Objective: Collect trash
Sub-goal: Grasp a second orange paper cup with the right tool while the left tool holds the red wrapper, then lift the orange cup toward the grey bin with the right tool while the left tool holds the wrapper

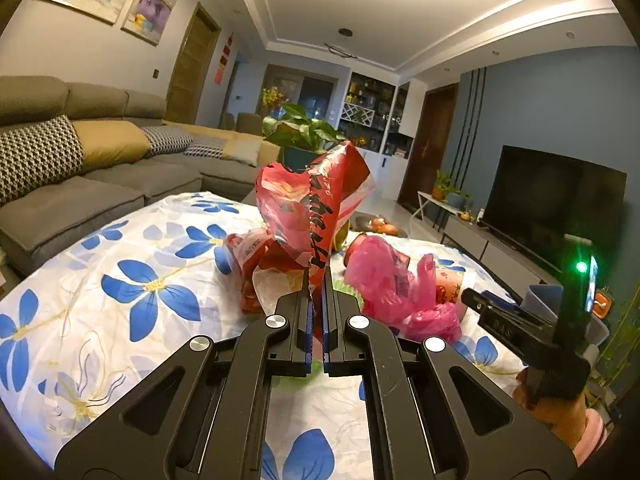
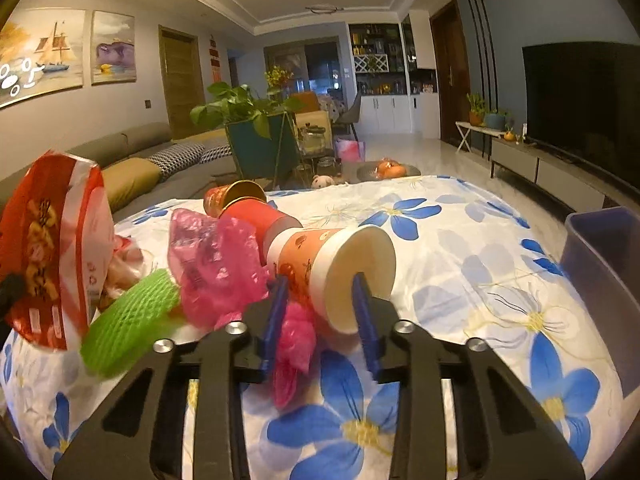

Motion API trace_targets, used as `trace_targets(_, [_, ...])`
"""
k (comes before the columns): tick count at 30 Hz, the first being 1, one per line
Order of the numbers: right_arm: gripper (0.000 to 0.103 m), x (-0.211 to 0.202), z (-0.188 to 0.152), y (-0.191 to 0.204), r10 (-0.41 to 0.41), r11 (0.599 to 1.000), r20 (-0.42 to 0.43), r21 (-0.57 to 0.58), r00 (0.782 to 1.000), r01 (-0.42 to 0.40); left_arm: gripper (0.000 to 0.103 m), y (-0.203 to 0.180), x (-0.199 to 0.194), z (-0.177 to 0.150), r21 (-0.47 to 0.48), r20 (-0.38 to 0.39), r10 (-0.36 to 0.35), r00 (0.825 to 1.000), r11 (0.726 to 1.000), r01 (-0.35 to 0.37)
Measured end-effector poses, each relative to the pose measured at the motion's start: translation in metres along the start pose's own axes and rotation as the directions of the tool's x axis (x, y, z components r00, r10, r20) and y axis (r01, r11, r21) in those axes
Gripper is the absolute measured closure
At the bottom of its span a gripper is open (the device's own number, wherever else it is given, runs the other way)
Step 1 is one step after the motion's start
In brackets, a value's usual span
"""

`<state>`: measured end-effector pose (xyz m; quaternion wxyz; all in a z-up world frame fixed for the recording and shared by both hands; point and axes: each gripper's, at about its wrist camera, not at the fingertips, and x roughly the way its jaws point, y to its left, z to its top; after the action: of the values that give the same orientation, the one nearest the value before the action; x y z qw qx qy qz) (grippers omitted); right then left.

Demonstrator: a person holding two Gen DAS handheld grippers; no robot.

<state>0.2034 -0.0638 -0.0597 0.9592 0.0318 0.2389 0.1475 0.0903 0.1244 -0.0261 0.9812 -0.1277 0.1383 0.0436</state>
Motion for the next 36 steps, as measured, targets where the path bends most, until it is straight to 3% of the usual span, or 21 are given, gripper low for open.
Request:
trace_targets(5, [0.094,0.013,0.004,0.000,0.035,0.999,-0.041,0.004,0.999,-0.035,0.101,0.000,0.005,0.000,0.002,-0.008,-0.011,1.000,1.000,0.011])
trace_targets(8, [0.099,0.009,0.006,0.001,0.054,0.999,-0.025,-0.002,0.998,-0.054,0.100,-0.002,0.005,0.000,0.005,-0.011,-0.014,1.000,1.000,0.014])
trace_targets(16, [0.099,-0.045,0.010,-0.007,0.008,1.000,0.116,-0.027,0.993,-0.005,0.101,-0.010,0.001,0.001,0.018,0.002,-0.024,1.000,1.000,0.024])
trace_targets(27, [0.099,-0.113,0.005,-0.030,0.006,1.000,0.193,-0.025,0.981,-0.002,0.100,-0.044,-0.010,0.000,0.063,0.014,-0.083,0.996,0.995,0.082])
trace_targets(36, [0.099,-0.150,0.001,-0.054,-0.051,0.998,0.229,-0.012,0.972,0.055,0.100,-0.078,-0.011,-0.001,0.105,0.004,-0.154,0.988,0.983,0.153])
